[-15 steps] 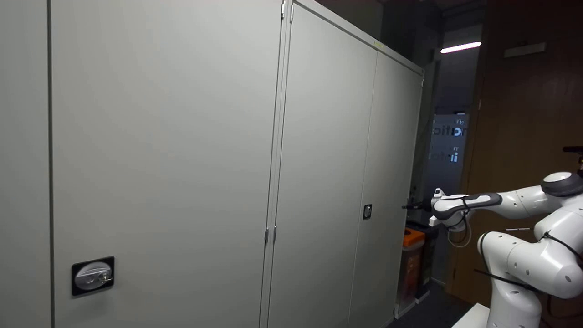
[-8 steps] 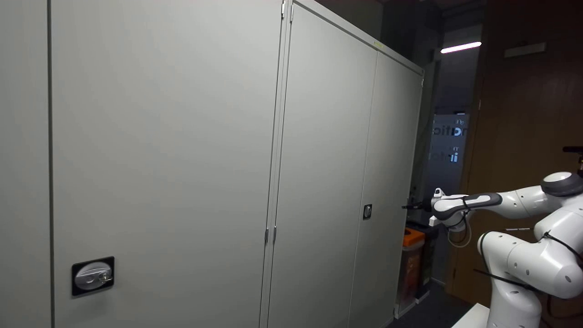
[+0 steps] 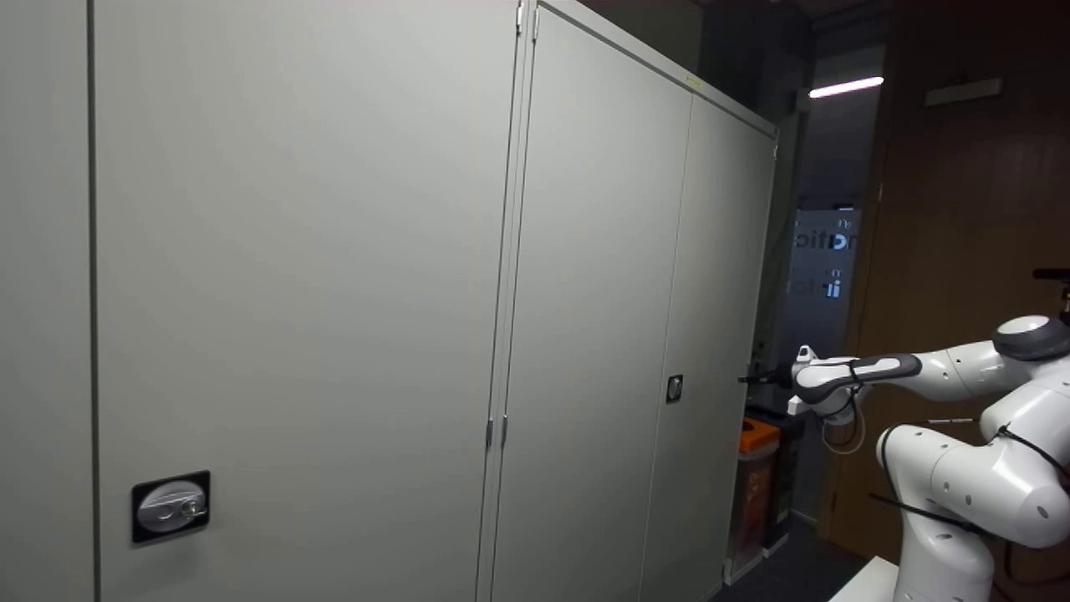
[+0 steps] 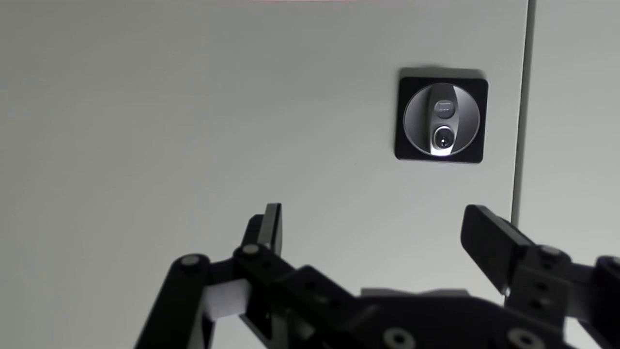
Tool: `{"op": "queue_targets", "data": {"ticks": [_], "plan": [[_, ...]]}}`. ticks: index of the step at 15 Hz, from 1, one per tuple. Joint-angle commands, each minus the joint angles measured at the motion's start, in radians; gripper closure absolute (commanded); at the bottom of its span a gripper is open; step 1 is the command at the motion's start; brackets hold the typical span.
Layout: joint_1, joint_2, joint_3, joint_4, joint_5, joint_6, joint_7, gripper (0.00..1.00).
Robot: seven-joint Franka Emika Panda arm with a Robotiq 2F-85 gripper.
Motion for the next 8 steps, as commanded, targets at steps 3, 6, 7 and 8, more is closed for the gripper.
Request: {"op": "queue_targets", "data": {"ticks": [3, 6, 7, 8], "plan": [[0.043, -0.066, 0.026, 0.064, 0.044, 0.0, 0.077, 0.0], [0.091, -0.104, 0.022, 0.092, 0.026, 0.0, 0.1, 0.0], [0.11, -0.118, 0.017, 0.105, 0.02, 0.0, 0.097, 0.0], [0.131, -0.135, 0.01, 0.112, 0.014, 0.0, 0.092, 0.0]]}}
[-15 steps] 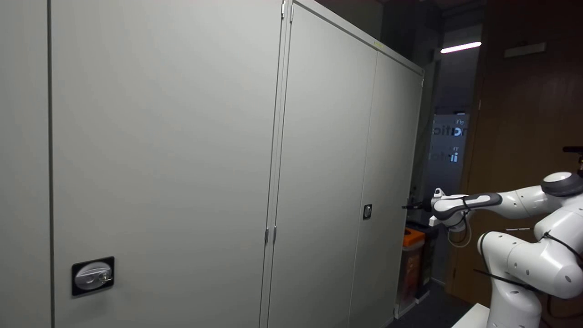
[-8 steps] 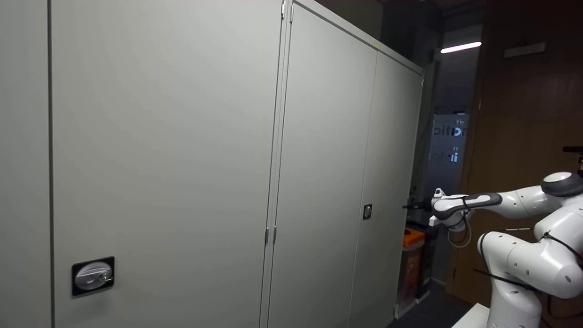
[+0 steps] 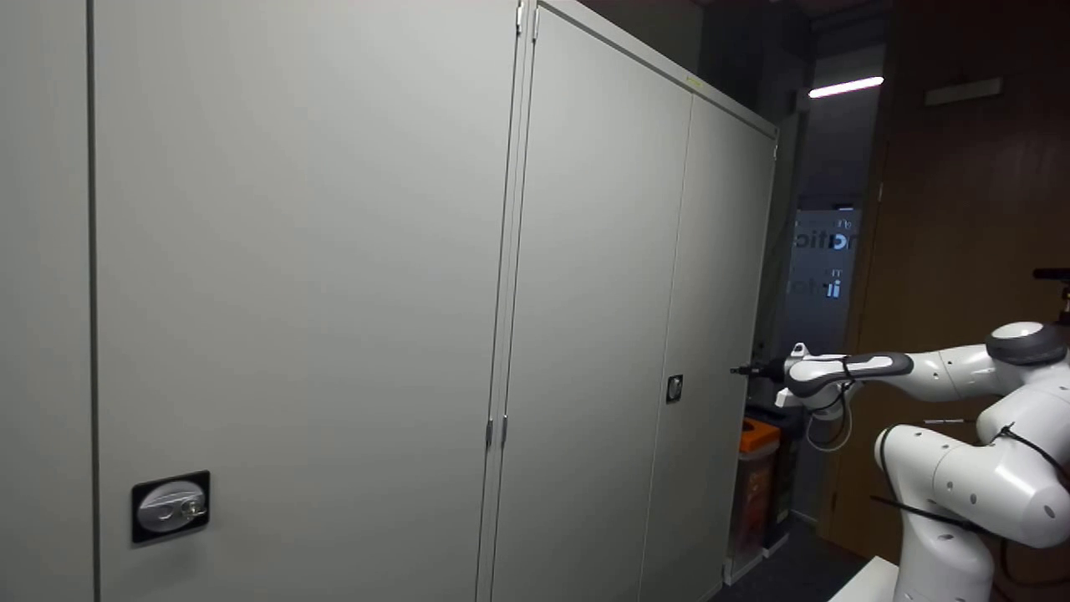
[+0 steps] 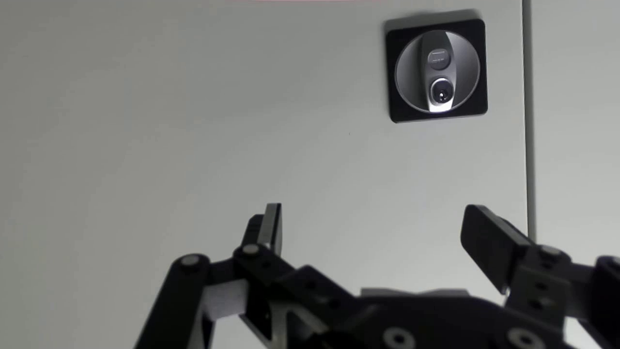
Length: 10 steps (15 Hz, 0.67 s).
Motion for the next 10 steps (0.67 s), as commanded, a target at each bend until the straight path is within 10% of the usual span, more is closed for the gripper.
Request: {"op": "queue_targets", "data": {"ticks": [1, 10], "plan": [[0.084, -0.085, -0.007, 0.066, -0.012, 0.0, -0.011, 0.0], [0.22, -0.171, -0.079, 0.115, -0.033, 0.0, -0.051, 0.0]]}}
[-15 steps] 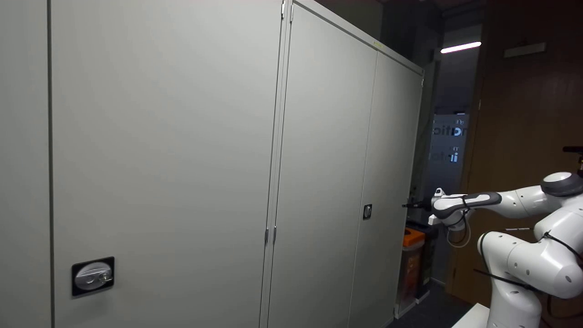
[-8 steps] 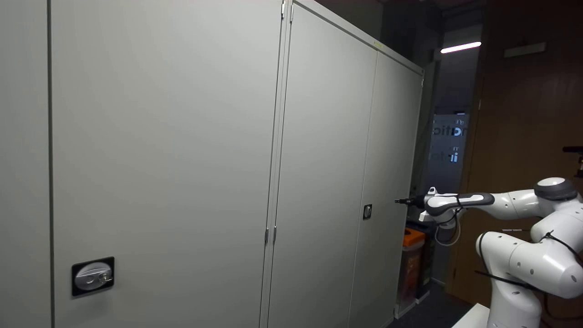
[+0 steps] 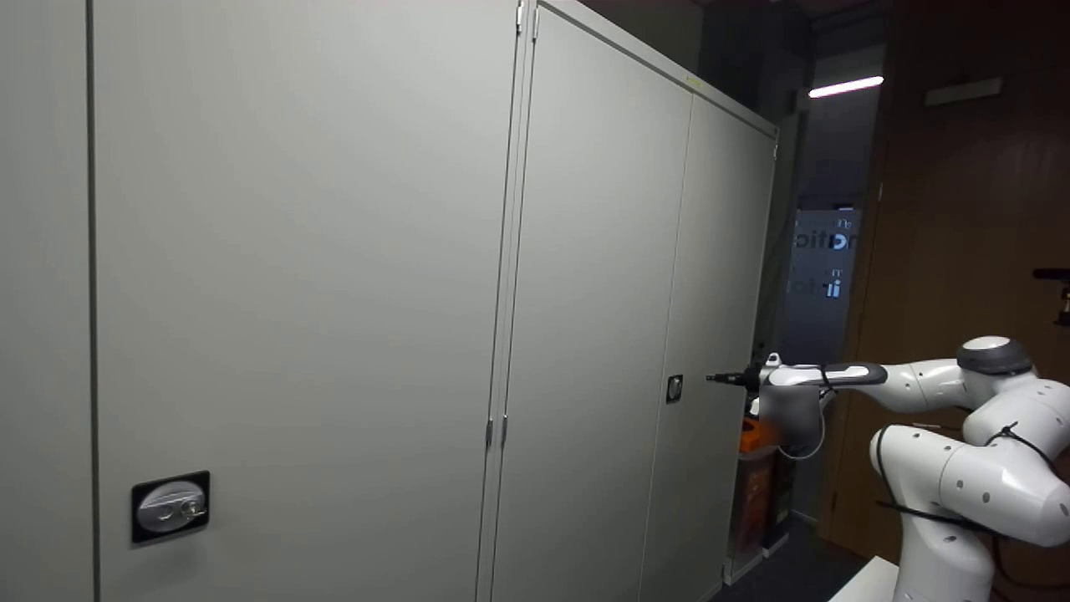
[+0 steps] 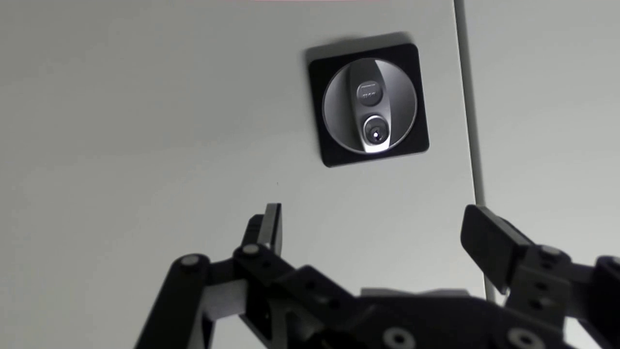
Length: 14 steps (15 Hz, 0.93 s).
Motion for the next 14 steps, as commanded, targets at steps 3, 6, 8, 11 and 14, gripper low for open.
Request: {"op": "queue_targets", "data": {"ticks": [3, 6, 8, 11, 14], "plan": [[0.069, -0.092, -0.028, 0.082, -0.037, 0.0, -0.058, 0.0], [0.083, -0.146, -0.038, 0.127, -0.071, 0.0, -0.103, 0.0], [0.093, -0.177, -0.048, 0.151, -0.091, 0.0, -0.125, 0.0], [0.109, -0.243, -0.061, 0.191, -0.149, 0.0, -0.166, 0.0], [0.123, -0.3, -0.065, 0.219, -0.21, 0.0, -0.198, 0.0]]}}
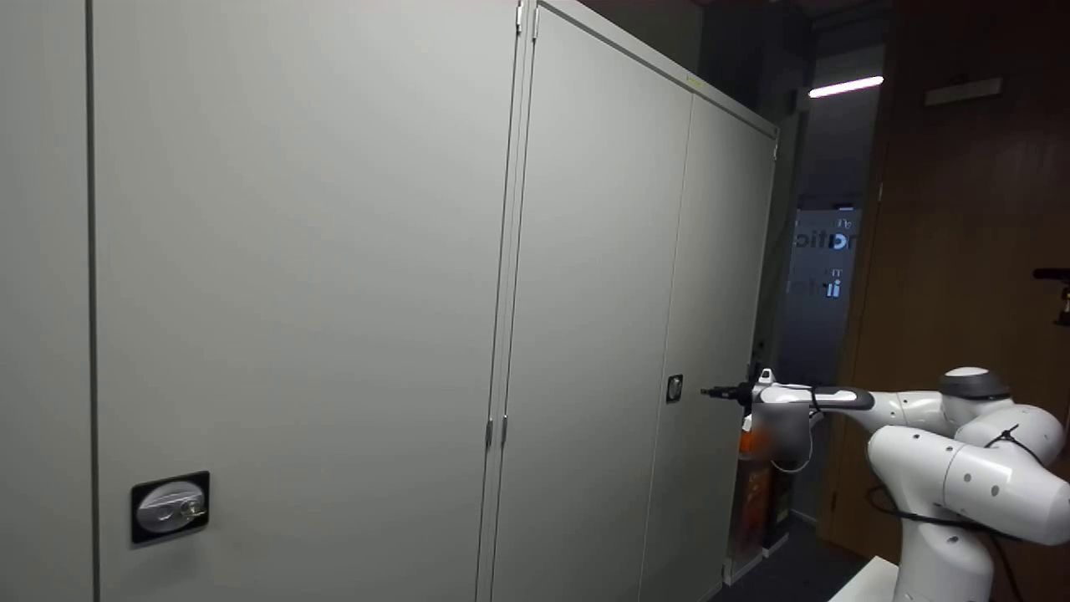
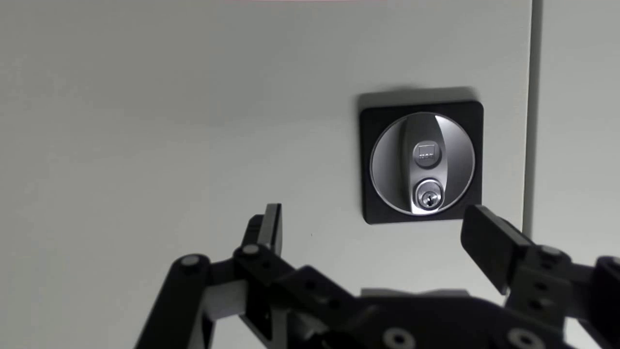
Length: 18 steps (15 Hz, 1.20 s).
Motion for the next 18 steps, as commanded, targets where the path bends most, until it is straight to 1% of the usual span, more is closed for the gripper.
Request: {"op": "queue_targets", "data": {"ticks": [1, 3, 4, 8, 11, 15, 16, 17, 18], "plan": [[0.032, -0.087, 0.008, 0.059, -0.075, 0.0, -0.057, 0.0], [0.041, -0.126, 0.014, 0.078, -0.116, 0.0, -0.071, 0.0], [0.041, -0.074, 0.028, 0.067, -0.103, 0.0, -0.043, 0.0], [0.046, -0.082, 0.046, 0.074, -0.143, 0.0, -0.043, 0.0], [0.048, -0.08, 0.054, 0.073, -0.152, 0.0, -0.037, 0.0], [0.06, -0.081, 0.023, 0.08, -0.126, 0.0, -0.018, 0.0], [0.061, -0.085, 0.021, 0.063, -0.062, 0.0, -0.071, 0.0], [0.067, -0.086, 0.017, 0.064, -0.038, 0.0, -0.073, 0.0], [0.08, -0.079, 0.004, 0.08, -0.067, 0.0, -0.017, 0.0]]}}
